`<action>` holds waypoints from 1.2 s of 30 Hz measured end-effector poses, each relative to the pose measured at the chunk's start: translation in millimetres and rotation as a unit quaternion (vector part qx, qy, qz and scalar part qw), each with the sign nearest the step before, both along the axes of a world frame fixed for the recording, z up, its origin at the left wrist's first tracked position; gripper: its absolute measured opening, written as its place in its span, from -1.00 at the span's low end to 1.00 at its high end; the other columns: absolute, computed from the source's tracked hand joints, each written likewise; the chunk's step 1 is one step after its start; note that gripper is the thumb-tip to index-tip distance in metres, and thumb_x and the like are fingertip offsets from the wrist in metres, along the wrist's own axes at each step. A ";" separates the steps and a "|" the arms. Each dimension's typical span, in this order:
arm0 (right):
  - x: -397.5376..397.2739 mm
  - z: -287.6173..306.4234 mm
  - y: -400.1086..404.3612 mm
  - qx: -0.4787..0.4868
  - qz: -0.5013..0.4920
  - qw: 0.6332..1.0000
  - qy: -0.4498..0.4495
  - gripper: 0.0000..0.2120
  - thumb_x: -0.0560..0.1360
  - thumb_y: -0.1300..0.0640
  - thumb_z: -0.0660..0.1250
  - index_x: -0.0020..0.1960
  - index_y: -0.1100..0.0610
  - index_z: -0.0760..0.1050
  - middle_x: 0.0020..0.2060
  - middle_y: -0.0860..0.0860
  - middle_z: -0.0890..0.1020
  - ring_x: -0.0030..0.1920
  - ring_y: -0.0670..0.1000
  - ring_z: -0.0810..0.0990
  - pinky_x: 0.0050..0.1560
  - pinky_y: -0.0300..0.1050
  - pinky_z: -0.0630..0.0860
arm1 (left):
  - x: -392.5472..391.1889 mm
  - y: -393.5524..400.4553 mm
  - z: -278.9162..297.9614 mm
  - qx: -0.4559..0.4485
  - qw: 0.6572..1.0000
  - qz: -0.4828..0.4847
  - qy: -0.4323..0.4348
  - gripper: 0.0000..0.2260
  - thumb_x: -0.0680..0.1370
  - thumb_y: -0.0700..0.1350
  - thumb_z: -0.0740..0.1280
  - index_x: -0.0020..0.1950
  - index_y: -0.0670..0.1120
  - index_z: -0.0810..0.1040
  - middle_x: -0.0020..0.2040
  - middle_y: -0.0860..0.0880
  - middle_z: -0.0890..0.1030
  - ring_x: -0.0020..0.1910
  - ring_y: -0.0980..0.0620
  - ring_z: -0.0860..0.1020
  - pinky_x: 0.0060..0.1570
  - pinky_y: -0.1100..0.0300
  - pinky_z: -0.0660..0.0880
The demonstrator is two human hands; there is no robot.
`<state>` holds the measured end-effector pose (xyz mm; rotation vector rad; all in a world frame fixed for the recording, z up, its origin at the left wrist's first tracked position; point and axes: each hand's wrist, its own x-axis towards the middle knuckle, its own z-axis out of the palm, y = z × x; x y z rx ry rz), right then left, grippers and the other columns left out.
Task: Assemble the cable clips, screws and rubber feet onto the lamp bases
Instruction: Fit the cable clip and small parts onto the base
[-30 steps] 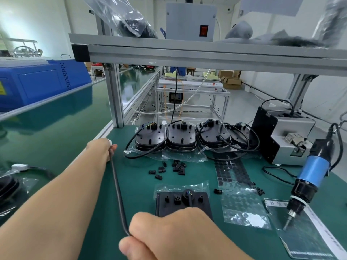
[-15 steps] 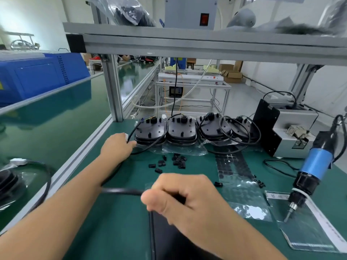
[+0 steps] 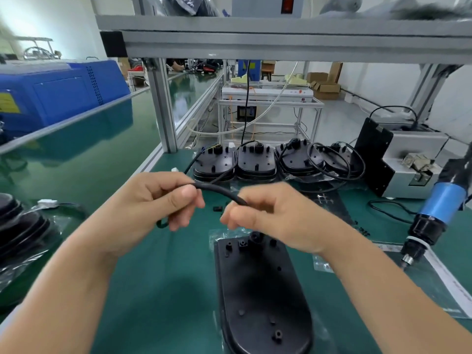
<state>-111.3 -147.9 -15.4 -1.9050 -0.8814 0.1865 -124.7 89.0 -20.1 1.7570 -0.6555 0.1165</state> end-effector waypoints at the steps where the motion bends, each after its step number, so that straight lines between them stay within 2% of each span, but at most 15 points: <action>1: -1.3 -9.1 -4.5 -0.020 0.000 1.000 0.004 -0.76 0.54 -0.01 0.30 -0.15 0.13 0.62 -0.13 0.12 0.66 -0.10 -0.04 0.61 -0.12 -0.24 0.47 | 0.0 1.6 -3.0 -0.021 1.000 0.001 0.013 -0.77 0.50 0.10 0.34 -0.20 -0.02 0.65 -0.36 -0.04 0.61 -0.39 0.08 0.51 -0.31 0.33 0.44; 2: -1.0 -19.5 -9.3 -0.041 0.003 0.999 0.009 -0.79 0.57 0.04 0.29 -0.17 0.08 0.61 -0.07 0.07 0.67 0.05 -0.13 0.60 0.03 -0.29 0.46 | 0.6 3.5 -6.2 -0.028 0.999 -0.003 0.029 -0.77 0.49 0.07 0.31 -0.20 -0.04 0.65 -0.25 -0.08 0.67 -0.30 0.06 0.56 -0.24 0.28 0.47; 3: -0.3 -29.3 -12.9 -0.068 0.004 0.998 0.011 -0.81 0.59 0.07 0.28 -0.16 0.02 0.61 -0.02 0.03 0.67 0.18 -0.14 0.56 0.18 -0.24 0.45 | 0.9 5.9 -9.1 -0.023 0.999 -0.011 0.045 -0.75 0.48 0.07 0.28 -0.18 -0.06 0.65 -0.14 -0.12 0.70 -0.21 0.05 0.60 -0.17 0.26 0.50; 5: 2.5 -47.8 -19.3 -0.121 -0.010 0.992 0.019 -0.82 0.61 0.04 0.26 -0.09 -0.08 0.62 0.07 -0.05 0.64 0.27 -0.11 0.51 0.31 -0.05 0.41 | 1.8 10.5 -15.9 0.004 0.997 -0.022 0.073 -0.73 0.48 0.07 0.26 -0.15 -0.08 0.66 0.03 -0.13 0.69 -0.06 0.09 0.61 -0.05 0.28 0.50; 9: 5.8 -57.2 -26.8 -0.112 -0.049 0.991 0.045 -0.84 0.56 -0.11 0.26 0.01 -0.20 0.62 0.14 -0.17 0.63 0.22 -0.23 0.52 0.31 -0.13 0.42 | 7.2 13.7 -29.5 0.043 0.986 -0.043 0.152 -0.75 0.50 -0.01 0.26 -0.11 -0.09 0.70 0.15 -0.08 0.66 0.13 0.06 0.60 0.05 0.30 0.49; 12: 3.6 -58.0 -29.9 -0.099 -0.056 0.992 0.057 -0.82 0.57 -0.06 0.28 0.10 -0.23 0.61 0.10 -0.28 0.63 0.17 -0.30 0.53 0.25 -0.27 0.42 | 10.8 13.3 -32.8 0.082 0.979 -0.084 0.164 -0.77 0.49 0.00 0.33 0.00 -0.06 0.71 0.15 -0.09 0.66 0.16 0.00 0.60 0.13 0.17 0.50; 14: 0.3 -62.4 -32.6 -0.113 -0.061 0.991 0.034 -0.75 0.58 0.01 0.31 0.22 -0.20 0.56 0.08 -0.30 0.62 0.15 -0.33 0.52 0.20 -0.39 0.38 | 12.1 12.5 -29.7 0.110 0.972 -0.138 0.158 -0.65 0.48 0.10 0.35 0.14 -0.08 0.66 0.18 -0.14 0.64 0.20 -0.09 0.58 0.17 0.09 0.49; 17: -1.8 -63.3 -46.2 -0.163 -0.043 0.986 -0.001 -0.54 0.54 0.06 0.38 0.35 -0.31 0.40 0.26 -0.34 0.51 0.26 -0.37 0.42 0.28 -0.44 0.31 | 12.4 7.6 -23.9 0.144 0.947 -0.209 0.194 -0.44 0.45 0.25 0.39 0.27 -0.12 0.58 0.21 -0.17 0.62 0.20 -0.13 0.58 0.18 0.10 0.48; 19: 5.5 -55.7 -65.4 -0.135 -0.089 0.987 0.003 -0.51 0.53 0.16 0.38 0.26 -0.37 0.42 0.24 -0.35 0.52 0.23 -0.39 0.45 0.22 -0.48 0.36 | 12.8 -2.0 -22.7 0.177 0.948 -0.181 0.193 -0.49 0.39 0.28 0.43 0.22 0.01 0.61 0.14 -0.08 0.66 0.13 -0.04 0.63 0.10 0.19 0.51; 21: 16.7 -51.4 -84.5 -0.113 -0.193 0.975 -0.012 -0.59 0.53 0.23 0.35 0.10 -0.30 0.51 0.05 -0.29 0.63 0.06 -0.36 0.56 0.07 -0.47 0.44 | 14.0 -16.1 -27.5 0.199 0.963 -0.096 0.157 -0.60 0.34 0.26 0.45 0.12 0.16 0.64 0.07 0.06 0.68 0.07 0.09 0.63 0.05 0.27 0.51; 24: 32.7 -59.6 -92.6 -0.211 -0.297 0.931 -0.028 -0.78 0.53 0.17 0.36 0.02 -0.15 0.60 -0.09 -0.24 0.64 -0.12 -0.29 0.57 0.03 -0.33 0.46 | 11.1 -41.2 -36.6 0.251 0.962 -0.006 0.103 -0.63 0.31 0.31 0.39 0.09 0.32 0.59 0.13 0.29 0.60 0.11 0.30 0.55 0.08 0.35 0.44; 27: 41.7 -74.3 -87.9 -0.288 -0.348 0.890 -0.052 -0.80 0.55 0.15 0.32 0.11 -0.03 0.63 0.00 -0.10 0.62 -0.05 -0.09 0.57 0.06 -0.16 0.48 | 2.8 -66.6 -50.8 0.278 0.958 0.034 0.067 -0.74 0.40 0.16 0.42 0.09 0.29 0.60 0.11 0.44 0.55 0.14 0.45 0.47 0.06 0.52 0.33; 31: 43.9 -77.9 -83.9 -0.318 -0.369 0.868 -0.094 -0.81 0.57 0.14 0.28 0.07 0.02 0.65 -0.17 -0.11 0.52 -0.12 -0.03 0.48 -0.14 -0.17 0.36 | -6.4 -89.9 -66.1 0.198 0.967 0.128 0.092 -0.85 0.44 -0.02 0.48 -0.02 0.16 0.66 -0.07 0.34 0.64 -0.04 0.39 0.57 -0.05 0.51 0.39; 34: 42.7 -78.8 -82.3 -0.321 -0.361 0.872 -0.086 -0.82 0.57 0.13 0.27 0.02 0.04 0.66 -0.29 -0.18 0.43 -0.09 0.01 0.53 -0.13 -0.15 0.36 | -7.6 -95.4 -62.4 0.203 0.965 0.125 0.108 -0.84 0.43 -0.01 0.49 -0.01 0.14 0.66 -0.08 0.32 0.65 -0.04 0.39 0.57 -0.02 0.47 0.41; 36: 40.9 -79.7 -81.9 -0.322 -0.353 0.874 -0.082 -0.81 0.59 0.10 0.25 0.02 0.04 0.65 -0.25 -0.16 0.46 -0.09 -0.01 0.52 -0.12 -0.15 0.37 | -1.3 -91.7 -53.9 0.232 0.961 0.098 0.117 -0.81 0.42 0.01 0.50 0.02 0.16 0.66 -0.06 0.30 0.66 -0.02 0.43 0.55 -0.04 0.54 0.37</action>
